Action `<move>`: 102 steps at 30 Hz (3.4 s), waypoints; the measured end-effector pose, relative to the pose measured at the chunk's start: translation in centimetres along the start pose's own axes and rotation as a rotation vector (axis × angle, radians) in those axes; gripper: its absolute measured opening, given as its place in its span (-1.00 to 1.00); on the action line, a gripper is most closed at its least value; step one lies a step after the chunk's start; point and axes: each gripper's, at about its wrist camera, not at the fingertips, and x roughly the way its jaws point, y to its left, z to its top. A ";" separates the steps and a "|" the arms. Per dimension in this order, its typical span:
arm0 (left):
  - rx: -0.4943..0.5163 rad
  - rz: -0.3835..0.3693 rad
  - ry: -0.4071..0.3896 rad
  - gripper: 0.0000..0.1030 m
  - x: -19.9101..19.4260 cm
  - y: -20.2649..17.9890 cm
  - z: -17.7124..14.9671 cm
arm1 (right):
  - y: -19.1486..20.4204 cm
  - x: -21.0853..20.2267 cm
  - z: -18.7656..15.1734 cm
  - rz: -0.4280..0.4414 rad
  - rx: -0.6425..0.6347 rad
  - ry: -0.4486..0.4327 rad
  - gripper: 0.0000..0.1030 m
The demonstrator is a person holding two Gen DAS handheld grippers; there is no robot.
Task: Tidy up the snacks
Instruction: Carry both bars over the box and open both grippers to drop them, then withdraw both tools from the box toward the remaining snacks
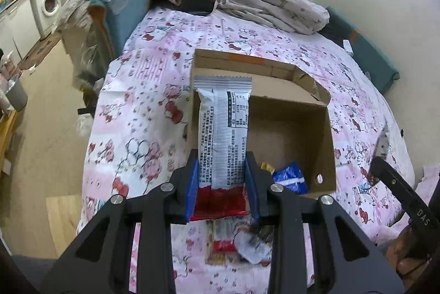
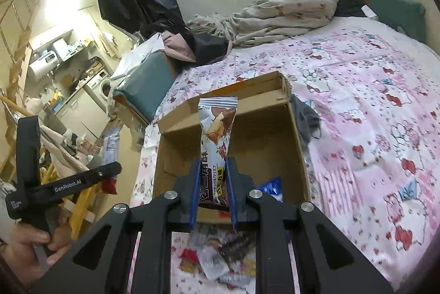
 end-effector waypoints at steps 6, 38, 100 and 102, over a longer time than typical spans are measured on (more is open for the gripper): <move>0.025 -0.010 0.010 -0.47 3.6 -1.7 2.0 | -0.6 3.9 1.6 0.018 -0.020 0.020 -0.64; 0.080 -0.001 0.027 -0.47 10.7 -1.9 -0.7 | -4.8 12.5 -1.8 -0.017 0.048 0.201 -0.63; -0.019 0.028 0.021 0.80 2.9 2.5 -7.9 | -3.5 0.1 -8.2 -0.071 0.135 0.133 0.89; -0.041 0.038 0.042 0.80 3.3 3.0 -8.1 | -4.1 0.3 -8.5 -0.091 0.156 0.150 0.89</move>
